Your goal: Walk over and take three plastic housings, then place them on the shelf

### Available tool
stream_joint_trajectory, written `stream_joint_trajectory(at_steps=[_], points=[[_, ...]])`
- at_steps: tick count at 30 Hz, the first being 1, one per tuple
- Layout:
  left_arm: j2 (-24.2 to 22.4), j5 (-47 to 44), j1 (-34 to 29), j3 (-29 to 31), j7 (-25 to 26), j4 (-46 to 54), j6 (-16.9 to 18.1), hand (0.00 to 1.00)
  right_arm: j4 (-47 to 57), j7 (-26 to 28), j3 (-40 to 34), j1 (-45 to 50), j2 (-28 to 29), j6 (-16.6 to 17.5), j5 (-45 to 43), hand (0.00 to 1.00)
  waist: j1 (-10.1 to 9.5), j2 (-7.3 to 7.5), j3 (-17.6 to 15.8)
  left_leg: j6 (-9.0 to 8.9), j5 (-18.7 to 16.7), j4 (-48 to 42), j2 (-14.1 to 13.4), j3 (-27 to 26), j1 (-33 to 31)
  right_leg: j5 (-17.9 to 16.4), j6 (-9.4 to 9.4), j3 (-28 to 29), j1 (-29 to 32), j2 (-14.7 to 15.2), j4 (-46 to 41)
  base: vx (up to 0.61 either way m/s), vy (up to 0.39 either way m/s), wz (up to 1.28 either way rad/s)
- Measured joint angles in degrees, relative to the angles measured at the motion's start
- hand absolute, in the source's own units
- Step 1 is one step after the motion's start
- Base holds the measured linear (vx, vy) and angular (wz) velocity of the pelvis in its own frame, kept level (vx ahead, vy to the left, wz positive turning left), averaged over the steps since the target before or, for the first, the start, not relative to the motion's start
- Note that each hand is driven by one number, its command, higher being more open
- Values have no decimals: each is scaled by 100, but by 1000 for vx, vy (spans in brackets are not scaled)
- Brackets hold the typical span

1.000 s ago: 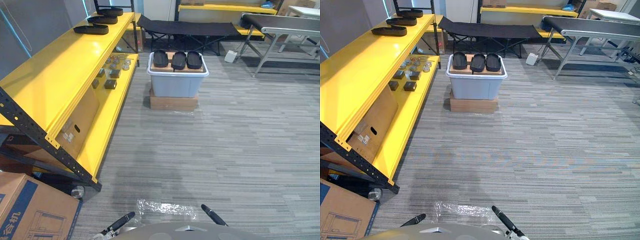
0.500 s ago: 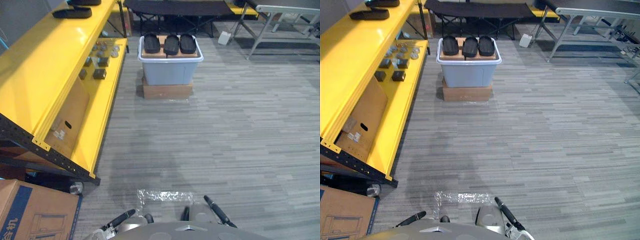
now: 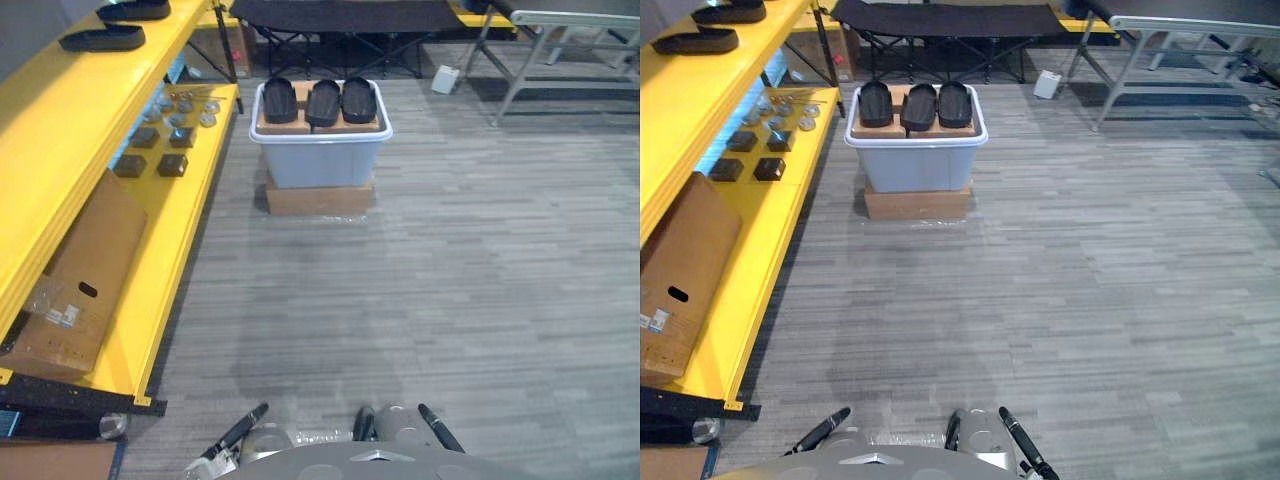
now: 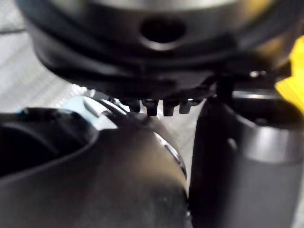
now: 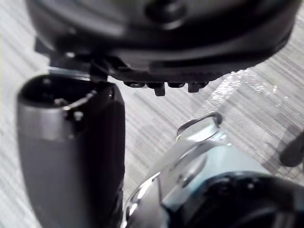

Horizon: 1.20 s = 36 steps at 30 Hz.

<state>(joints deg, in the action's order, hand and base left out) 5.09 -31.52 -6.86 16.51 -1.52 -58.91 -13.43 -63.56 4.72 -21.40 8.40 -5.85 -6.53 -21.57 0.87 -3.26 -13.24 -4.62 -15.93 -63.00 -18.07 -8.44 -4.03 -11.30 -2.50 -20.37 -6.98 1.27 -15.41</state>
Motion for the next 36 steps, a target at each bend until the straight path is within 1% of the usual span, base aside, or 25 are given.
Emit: stream_joint_trajectory(at_steps=[2,4,5,6,7,8,10,11,12,13,14,15,16,18,20,21,23,25,27,28,29,31,32,34,36], points=[[-36,-112,45,-116,-157,110,-4,100,-128,5,92,-230,-42,30,97,100,-90,58,-41,9,-59,280,393,43,-424,-8,18,121,-448,35,347,373,-48,-35],[-54,-241,42,-102,-320,219,-19,100,-190,28,112,-415,-94,82,162,100,-219,102,-94,30,-119,1487,826,-65,-742,-2,57,305,-731,131,572,327,44,-60],[-54,-236,5,-91,-361,225,-19,100,-186,-35,112,-577,-63,89,204,100,-316,182,-145,15,70,2808,1176,-85,-756,-87,191,501,-839,269,642,433,165,-96],[-65,-247,-59,-56,-359,221,-30,100,-132,-37,132,-675,-93,92,217,100,-384,143,-158,-41,533,4090,1321,45,-744,-244,259,721,-927,276,708,437,197,-96],[-100,-287,-74,-26,-343,218,-38,100,-80,-37,179,-701,-100,91,215,100,-401,85,-176,-8,825,4537,1331,121,-752,-339,327,832,-997,227,722,384,200,-90],[-145,-406,-100,19,-296,195,-60,100,-45,-37,319,-720,-50,71,199,100,-504,117,-196,99,1405,4520,1358,103,-627,-505,390,1074,-1170,229,728,368,186,-66],[-7,-387,-68,53,-270,232,-104,100,12,-30,612,-733,45,8,1,100,-538,373,-135,288,1216,4225,1517,-74,-641,-676,207,1301,-1237,426,646,545,185,-36],[81,-276,114,15,-238,190,-192,100,75,-51,676,-732,59,-60,-194,100,-493,454,-164,544,1011,4044,1642,-73,-657,-535,369,1475,-898,575,-176,572,185,5],[122,-163,160,13,-232,138,-189,100,78,-55,707,-739,74,-88,-192,100,-479,505,-191,618,948,4086,1704,-92,-545,-536,396,1527,-668,661,-735,537,197,2],[194,-139,170,5,-235,77,-159,100,88,-44,761,-786,85,-129,-141,100,-470,624,-256,662,819,4278,1834,-207,-196,-362,880,1582,-129,920,-2195,432,161,-17],[217,-144,180,5,-198,79,-150,100,77,-25,755,-813,83,-134,-108,100,-469,655,-307,693,751,4369,1910,-242,13,-224,1153,1573,160,1079,-2921,428,123,-17],[237,-151,156,-71,-96,76,-87,100,30,48,754,-815,55,-139,76,100,-373,666,-346,753,691,4470,1956,-241,395,-291,1027,1327,510,1298,-3758,433,100,-7],[246,-156,122,-235,-40,87,3,100,21,116,737,-799,15,-138,104,100,-350,567,-383,767,628,4617,1939,-245,750,-452,765,949,751,1388,-3903,423,78,4],[252,-156,223,-400,21,95,66,100,-4,236,734,-802,-52,-115,102,100,-320,497,-389,761,612,4894,1801,-156,1143,-629,575,417,1000,1243,-2987,392,-20,25],[230,-150,473,-508,54,118,64,100,87,254,711,-810,-69,-34,75,100,-231,397,-429,682,565,5030,1597,60,1263,-564,629,201,1309,994,-1664,321,-85,49],[204,-147,591,-510,64,122,63,100,123,259,662,-809,-64,-21,74,100,-196,378,-437,596,503,5031,1513,161,1278,-377,744,224,1472,940,-1027,341,-141,41],[145,69,701,-469,84,144,66,100,125,179,531,-754,-29,-69,73,100,-216,404,-431,358,178,4882,1360,231,1402,430,692,372,1618,914,325,430,-237,27],[105,68,583,-286,82,224,63,100,133,54,514,-537,6,-212,78,100,-228,445,-371,101,-433,4470,1213,302,1671,955,675,586,1566,915,271,465,-344,10],[-11,70,478,-216,152,225,71,100,150,-75,450,-438,-55,-306,50,100,-195,227,-186,23,-707,4432,926,386,1792,1092,601,549,1759,782,-394,440,-311,16],[-109,81,415,-185,192,214,105,100,150,-193,328,-371,-66,-313,45,100,-202,129,-69,56,-688,4173,808,484,1709,921,381,437,1843,696,-662,458,-317,29],[-163,83,453,-86,185,234,118,100,144,-226,241,-377,-87,-336,45,100,-197,56,-67,150,-541,3490,724,604,1326,754,339,314,1839,692,-756,521,-396,38],[-274,53,461,63,151,338,154,100,136,-266,141,-343,-115,-382,57,100,-205,-80,-57,8,181,2045,556,787,603,550,299,127,1531,641,-673,443,-344,50],[-321,33,445,130,109,335,341,100,138,-292,117,-311,-167,-369,70,100,-196,-209,-127,-102,519,774,262,797,91,480,242,-47,951,447,-321,398,-204,46],[-257,-88,431,109,-34,337,445,100,-22,-361,176,-372,-239,-366,97,100,-239,-204,-140,-76,410,376,174,471,-202,484,247,-165,366,395,65,385,-138,26],[-205,-239,422,33,-132,330,451,100,-96,-449,110,-505,-261,-298,111,100,-277,-162,-158,-39,300,1204,293,-9,-347,488,289,-169,34,438,384,297,-43,-5]])
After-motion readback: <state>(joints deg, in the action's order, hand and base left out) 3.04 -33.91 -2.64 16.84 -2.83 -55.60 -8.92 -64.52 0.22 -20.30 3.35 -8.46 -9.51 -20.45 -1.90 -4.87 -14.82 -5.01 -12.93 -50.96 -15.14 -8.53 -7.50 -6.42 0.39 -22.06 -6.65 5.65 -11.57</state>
